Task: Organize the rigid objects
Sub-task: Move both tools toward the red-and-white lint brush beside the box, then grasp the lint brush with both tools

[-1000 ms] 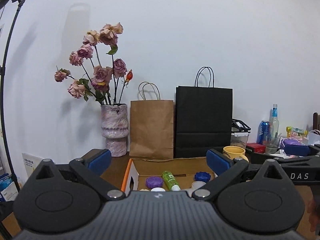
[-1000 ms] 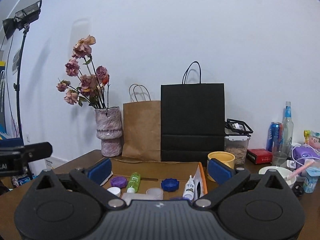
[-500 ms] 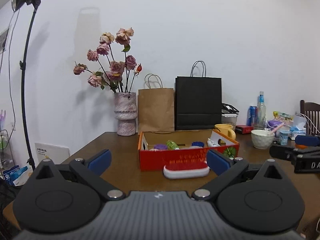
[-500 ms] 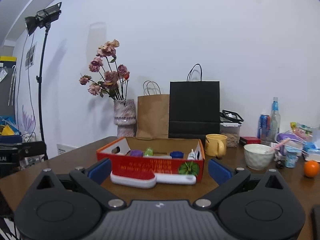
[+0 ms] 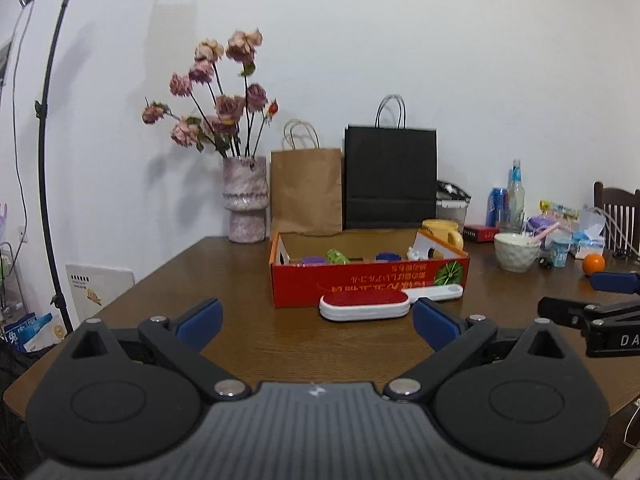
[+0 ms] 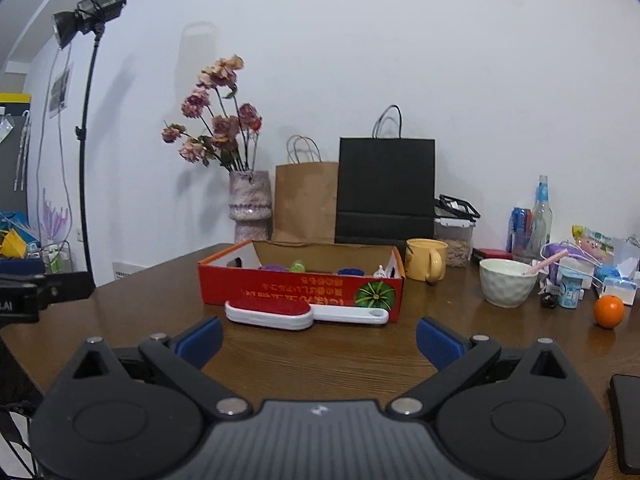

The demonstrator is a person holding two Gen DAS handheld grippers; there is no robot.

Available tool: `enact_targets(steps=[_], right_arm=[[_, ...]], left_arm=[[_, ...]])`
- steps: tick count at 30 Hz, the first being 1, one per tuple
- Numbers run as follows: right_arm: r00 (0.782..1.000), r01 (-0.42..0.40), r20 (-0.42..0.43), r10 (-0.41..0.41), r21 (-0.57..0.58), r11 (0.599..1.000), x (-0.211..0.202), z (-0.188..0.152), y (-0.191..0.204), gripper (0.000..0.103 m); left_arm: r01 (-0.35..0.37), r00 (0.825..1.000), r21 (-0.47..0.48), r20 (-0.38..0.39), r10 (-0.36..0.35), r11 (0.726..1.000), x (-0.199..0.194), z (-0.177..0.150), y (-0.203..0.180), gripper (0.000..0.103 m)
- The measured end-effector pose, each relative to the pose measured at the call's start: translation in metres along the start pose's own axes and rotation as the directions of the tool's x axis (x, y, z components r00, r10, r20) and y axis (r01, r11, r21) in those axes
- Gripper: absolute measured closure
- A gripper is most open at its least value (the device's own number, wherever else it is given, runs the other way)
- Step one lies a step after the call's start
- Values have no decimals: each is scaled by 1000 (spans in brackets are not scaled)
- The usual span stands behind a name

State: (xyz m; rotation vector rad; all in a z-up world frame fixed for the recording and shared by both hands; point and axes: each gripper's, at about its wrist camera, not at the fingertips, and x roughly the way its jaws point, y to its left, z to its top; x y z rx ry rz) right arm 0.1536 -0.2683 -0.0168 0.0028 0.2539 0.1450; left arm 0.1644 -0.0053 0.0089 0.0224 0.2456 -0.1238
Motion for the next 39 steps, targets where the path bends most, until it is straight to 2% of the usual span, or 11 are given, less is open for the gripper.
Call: enact_targets(steps=[2, 3, 5, 9, 15, 23, 29, 30, 31, 33, 39], right_arm=[[998, 1, -67, -2, -8, 1000, 14, 4, -5, 0], [992, 7, -124, -8, -5, 1000, 23, 7, -8, 0], [980, 26, -197, -17, 43, 999, 41, 12, -19, 0], [967, 71, -250, -53, 62, 996, 68, 17, -33, 0], [963, 61, -265, -39, 73, 996, 107, 23, -50, 0], [944, 36, -331, -8, 79, 996, 202, 33, -71, 3], [929, 42, -370, -3, 97, 994, 261, 37, -86, 18], [926, 45, -379, -3, 102, 994, 267, 37, -89, 27], [922, 43, -387, 3, 110, 993, 272, 36, -93, 40], [912, 36, -410, 25, 141, 989, 280, 31, -102, 56], [901, 3, -424, 90, 212, 977, 280, 23, -116, 72]], left_arm=[[4, 998, 19, -69, -3, 1000, 15, 4, -1, 0], [34, 985, 30, -170, -29, 999, 30, 9, -1, 0], [38, 969, -22, -242, -42, 999, 49, 14, 3, 0], [1, 968, -13, -249, -4, 1000, 72, 18, 3, 0], [0, 962, -16, -272, -5, 1000, 110, 24, 5, 0], [37, 931, -6, -363, -36, 999, 197, 30, 0, 0], [53, 902, -53, -426, -71, 997, 262, 31, -1, 0], [51, 894, -62, -443, -73, 997, 271, 30, -1, 1], [43, 890, -74, -451, -72, 996, 279, 28, -1, 6], [43, 884, -89, -461, -80, 995, 289, 25, 0, 15], [114, 885, -152, -432, -170, 982, 293, 25, 4, 42]])
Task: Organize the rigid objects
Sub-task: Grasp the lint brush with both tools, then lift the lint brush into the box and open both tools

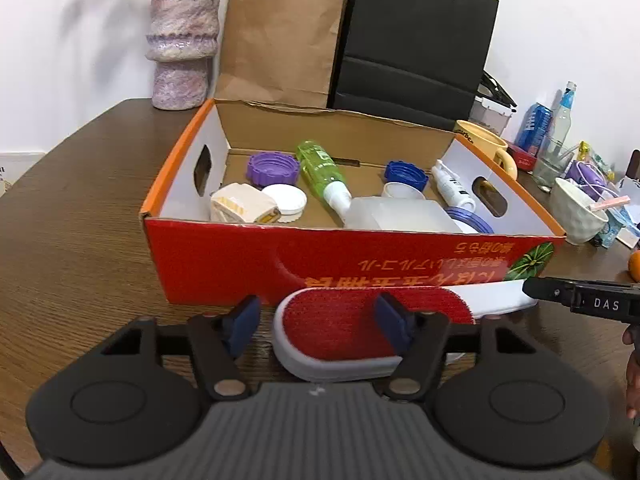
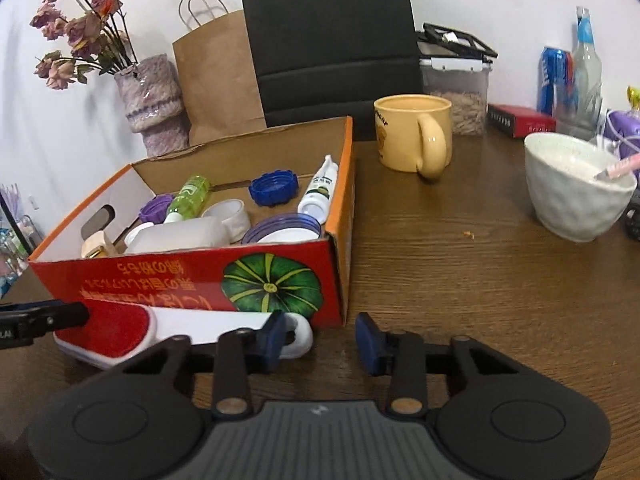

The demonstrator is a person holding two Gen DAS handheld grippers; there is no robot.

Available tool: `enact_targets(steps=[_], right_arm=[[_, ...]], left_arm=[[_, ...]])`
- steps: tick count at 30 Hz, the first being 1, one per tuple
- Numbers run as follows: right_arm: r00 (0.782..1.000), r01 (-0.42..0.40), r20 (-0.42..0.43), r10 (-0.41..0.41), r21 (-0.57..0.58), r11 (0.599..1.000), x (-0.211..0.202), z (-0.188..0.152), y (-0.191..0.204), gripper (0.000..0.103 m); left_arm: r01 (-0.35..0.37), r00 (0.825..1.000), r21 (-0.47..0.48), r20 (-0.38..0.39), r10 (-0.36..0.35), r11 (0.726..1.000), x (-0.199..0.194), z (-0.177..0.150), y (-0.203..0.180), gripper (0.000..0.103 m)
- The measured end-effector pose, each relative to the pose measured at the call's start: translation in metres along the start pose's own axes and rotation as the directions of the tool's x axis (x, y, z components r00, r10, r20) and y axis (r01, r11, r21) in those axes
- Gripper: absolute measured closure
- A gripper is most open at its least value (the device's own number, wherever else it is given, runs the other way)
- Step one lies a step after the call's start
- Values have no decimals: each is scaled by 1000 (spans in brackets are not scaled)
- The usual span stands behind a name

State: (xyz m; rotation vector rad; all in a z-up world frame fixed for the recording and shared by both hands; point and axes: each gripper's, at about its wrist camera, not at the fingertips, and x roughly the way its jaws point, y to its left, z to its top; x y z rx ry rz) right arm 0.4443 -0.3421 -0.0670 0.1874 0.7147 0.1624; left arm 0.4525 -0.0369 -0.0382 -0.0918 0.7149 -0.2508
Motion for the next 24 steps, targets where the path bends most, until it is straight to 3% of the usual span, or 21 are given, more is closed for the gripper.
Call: enact_targets(steps=[5, 8, 10, 13, 18, 21, 24], right_arm=[[999, -23, -26, 23, 12, 1000, 2, 0, -1, 77], [997, -61, -50, 62, 26, 998, 4, 0, -2, 91], [997, -58, -52, 59, 22, 998, 5, 2, 0, 91], [999, -32, -30, 32, -4, 999, -1, -3, 7, 91], [997, -32, 75, 33, -12, 999, -37, -3, 15, 91], [980, -45, 192, 50, -29, 999, -75, 0, 23, 91], [922, -48, 379, 81, -94, 994, -117, -11, 37, 91]], left_arm=[[-3, 1000, 15, 3, 3, 1000, -2, 1, -6, 46], [-27, 999, 58, 26, 26, 998, -6, -1, -14, 48], [-34, 999, 50, 30, 33, 998, -6, -1, -15, 50], [-48, 997, 11, 54, 48, 999, -12, -5, -12, 59], [-39, 989, -5, 139, 39, 999, -49, -10, -17, 60], [-45, 963, 21, 267, 38, 999, -90, -9, -27, 63], [-72, 888, 65, 458, 34, 995, -137, -21, -37, 63]])
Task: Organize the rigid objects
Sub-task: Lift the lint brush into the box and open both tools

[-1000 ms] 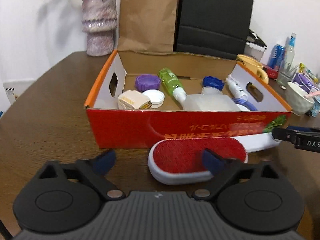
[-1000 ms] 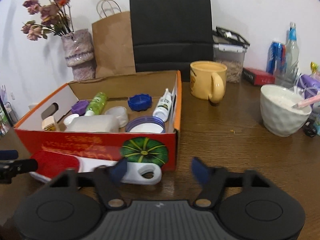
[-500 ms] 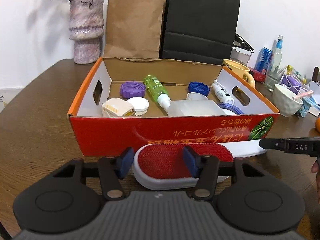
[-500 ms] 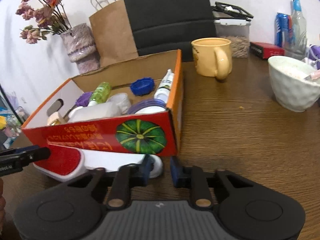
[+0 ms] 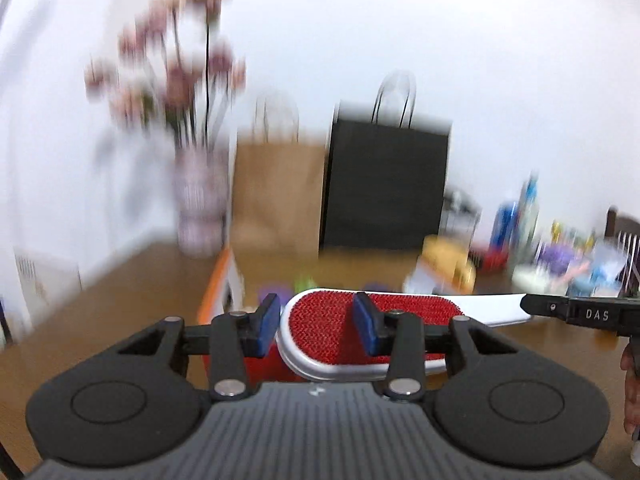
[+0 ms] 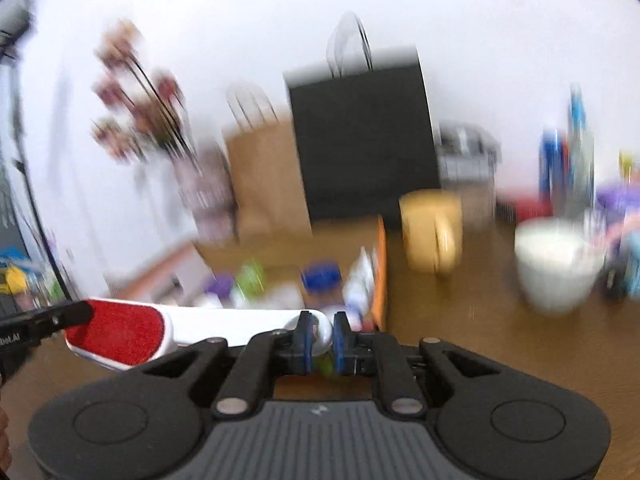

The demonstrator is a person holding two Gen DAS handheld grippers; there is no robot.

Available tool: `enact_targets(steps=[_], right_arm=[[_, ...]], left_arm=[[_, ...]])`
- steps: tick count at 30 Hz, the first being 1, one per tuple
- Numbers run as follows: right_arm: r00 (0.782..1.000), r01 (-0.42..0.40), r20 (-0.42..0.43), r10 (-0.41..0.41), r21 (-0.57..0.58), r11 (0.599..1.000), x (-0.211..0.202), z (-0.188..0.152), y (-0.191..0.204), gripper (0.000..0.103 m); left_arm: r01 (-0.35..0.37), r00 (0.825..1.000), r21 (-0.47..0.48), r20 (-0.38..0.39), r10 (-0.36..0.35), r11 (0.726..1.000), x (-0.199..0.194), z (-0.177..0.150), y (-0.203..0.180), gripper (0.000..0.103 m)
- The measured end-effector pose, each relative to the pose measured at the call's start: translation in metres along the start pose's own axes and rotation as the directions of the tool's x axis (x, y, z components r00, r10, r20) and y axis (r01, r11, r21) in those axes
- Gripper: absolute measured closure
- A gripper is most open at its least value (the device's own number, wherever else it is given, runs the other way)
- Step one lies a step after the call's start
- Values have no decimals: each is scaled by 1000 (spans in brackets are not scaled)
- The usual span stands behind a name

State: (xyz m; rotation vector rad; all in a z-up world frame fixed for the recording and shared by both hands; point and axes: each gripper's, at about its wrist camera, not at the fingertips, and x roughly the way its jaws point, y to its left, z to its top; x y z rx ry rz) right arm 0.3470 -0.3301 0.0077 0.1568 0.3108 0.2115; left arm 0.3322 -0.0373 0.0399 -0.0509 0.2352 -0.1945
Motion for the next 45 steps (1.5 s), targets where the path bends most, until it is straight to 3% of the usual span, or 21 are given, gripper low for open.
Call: enact_targets(steps=[2, 5, 13, 17, 24, 32, 36, 41, 43, 45], right_arm=[[995, 3, 95, 0, -32, 999, -25, -3, 12, 91], [985, 13, 174, -7, -37, 999, -48, -6, 20, 91], [983, 2, 184, 1, -21, 1000, -72, -4, 33, 91], [986, 13, 165, -9, -26, 1000, -63, 5, 32, 91], [990, 31, 140, -27, -28, 999, 0, 33, 21, 91], [998, 13, 53, -14, 13, 1000, 120, 72, -1, 91], [1000, 11, -7, -11, 32, 999, 173, 80, -7, 91], [998, 20, -53, -19, 15, 1000, 205, 77, -8, 91], [995, 22, -99, -19, 21, 1000, 217, 77, -11, 91], [972, 48, -232, -35, 54, 997, 239, 81, -18, 91]], left_arm=[[-6, 996, 18, 93, 5, 1000, -24, -1, -4, 63], [22, 994, -9, 112, -21, 1000, -42, -2, -1, 63], [21, 990, -10, 141, -19, 1000, -70, 3, 3, 63], [33, 991, -24, 133, -30, 999, -60, 11, 8, 63], [53, 992, -42, 115, -47, 998, 12, 31, 22, 63], [26, 999, -44, 48, -24, 999, 131, 55, 41, 63], [-1, 1000, -72, -13, 0, 997, 183, 64, 53, 63], [-18, 999, -65, -36, 16, 998, 217, 62, 63, 63], [-19, 997, -46, -78, 15, 999, 229, 63, 65, 63], [-2, 976, -5, -217, 1, 1000, 251, 66, 63, 63]])
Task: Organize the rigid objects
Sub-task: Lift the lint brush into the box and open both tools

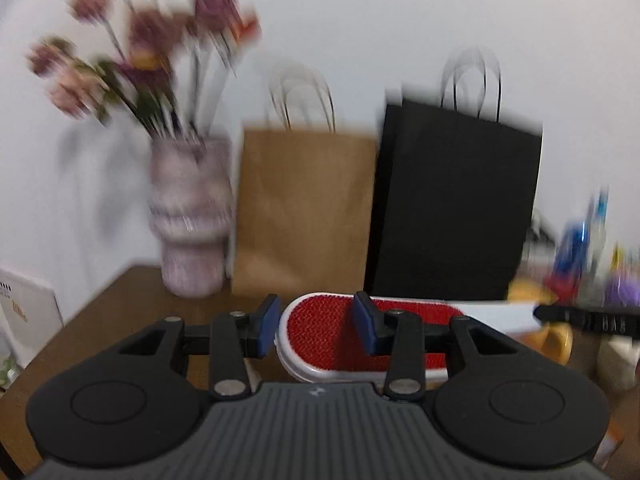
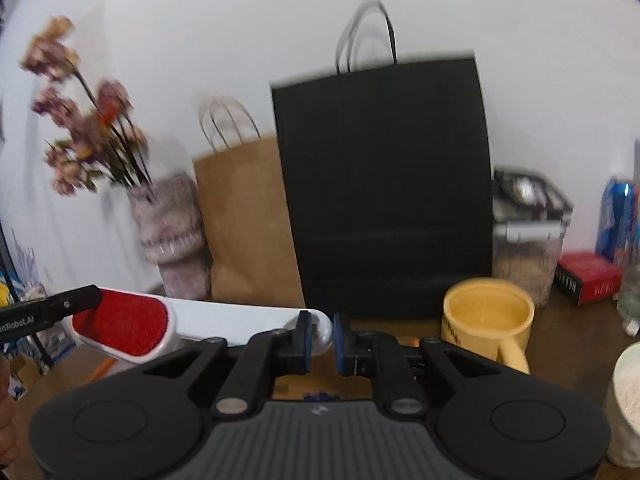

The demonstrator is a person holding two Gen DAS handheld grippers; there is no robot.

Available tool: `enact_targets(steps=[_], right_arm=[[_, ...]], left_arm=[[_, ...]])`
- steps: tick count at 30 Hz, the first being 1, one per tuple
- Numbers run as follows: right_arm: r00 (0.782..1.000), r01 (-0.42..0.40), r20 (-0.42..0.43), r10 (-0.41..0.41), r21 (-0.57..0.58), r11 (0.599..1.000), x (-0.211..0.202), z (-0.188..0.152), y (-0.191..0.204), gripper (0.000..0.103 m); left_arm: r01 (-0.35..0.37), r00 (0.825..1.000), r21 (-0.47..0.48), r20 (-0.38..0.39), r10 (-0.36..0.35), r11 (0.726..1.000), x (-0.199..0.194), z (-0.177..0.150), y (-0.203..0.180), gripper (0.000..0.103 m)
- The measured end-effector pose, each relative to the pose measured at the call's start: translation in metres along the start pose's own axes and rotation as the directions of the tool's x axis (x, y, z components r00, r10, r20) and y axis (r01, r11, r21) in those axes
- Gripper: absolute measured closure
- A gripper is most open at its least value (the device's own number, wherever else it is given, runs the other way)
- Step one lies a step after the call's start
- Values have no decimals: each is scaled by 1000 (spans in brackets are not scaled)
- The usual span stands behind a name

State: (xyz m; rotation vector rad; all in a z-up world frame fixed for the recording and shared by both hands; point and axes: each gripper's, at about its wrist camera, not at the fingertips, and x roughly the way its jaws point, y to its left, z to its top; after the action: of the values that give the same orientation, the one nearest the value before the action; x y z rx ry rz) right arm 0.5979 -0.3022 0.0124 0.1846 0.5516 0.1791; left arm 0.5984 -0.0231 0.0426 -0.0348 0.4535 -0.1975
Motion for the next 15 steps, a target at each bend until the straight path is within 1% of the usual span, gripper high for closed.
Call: enact_targets(steps=[1, 2, 3, 4, 5, 6, 7, 8, 9, 11, 12, 13, 14, 15], right_arm=[[996, 0, -90, 4, 45, 999, 14, 6, -6, 91], [988, -70, -129, 85, 116, 991, 26, 10, -16, 93], [965, -156, -179, 192, 198, 968, 39, 13, -23, 92], [942, -185, -233, 241, 239, 953, 51, 16, -22, 93], [952, -147, -242, 186, 170, 974, 55, 18, -11, 94], [961, -106, -244, 128, 101, 989, 57, 19, 0, 97], [962, -91, -253, 104, 61, 994, 59, 19, 9, 97], [960, -82, -266, 89, 36, 996, 63, 18, 16, 97], [961, -68, -269, 66, 5, 998, 64, 17, 22, 97], [961, -36, -274, 20, -53, 998, 67, 13, 29, 94], [959, -33, -284, 15, -58, 998, 69, 11, 28, 90], [956, -32, -292, 13, -62, 998, 72, 10, 26, 89], [953, -19, -303, -2, -66, 998, 75, 8, 24, 89], [952, -10, -307, -11, -66, 998, 76, 8, 22, 86]], left_arm=[[1, 991, 3, -133, -1, 1000, 18, 6, 1, 70], [35, 973, -47, -228, -45, 998, 35, 11, 5, 88], [114, 943, -119, -299, -145, 986, 48, 13, 9, 96], [158, 918, -153, -341, -202, 976, 58, 15, 6, 96], [140, 924, -132, -339, -178, 981, 60, 17, -2, 96], [112, 936, -83, -327, -133, 990, 63, 18, -12, 96], [93, 938, -60, -330, -108, 994, 65, 18, -18, 96], [82, 937, -60, -336, -97, 995, 69, 17, -21, 95], [87, 936, -66, -338, -104, 994, 71, 15, -22, 95], [80, 931, -47, -353, -92, 996, 74, 10, -24, 94], [69, 928, -36, -364, -77, 997, 76, 7, -23, 90], [52, 925, -29, -376, -59, 998, 80, 5, -21, 84], [31, 919, -25, -392, -39, 999, 83, 2, -18, 80], [14, 915, -21, -403, -22, 1000, 85, 0, -15, 74]])
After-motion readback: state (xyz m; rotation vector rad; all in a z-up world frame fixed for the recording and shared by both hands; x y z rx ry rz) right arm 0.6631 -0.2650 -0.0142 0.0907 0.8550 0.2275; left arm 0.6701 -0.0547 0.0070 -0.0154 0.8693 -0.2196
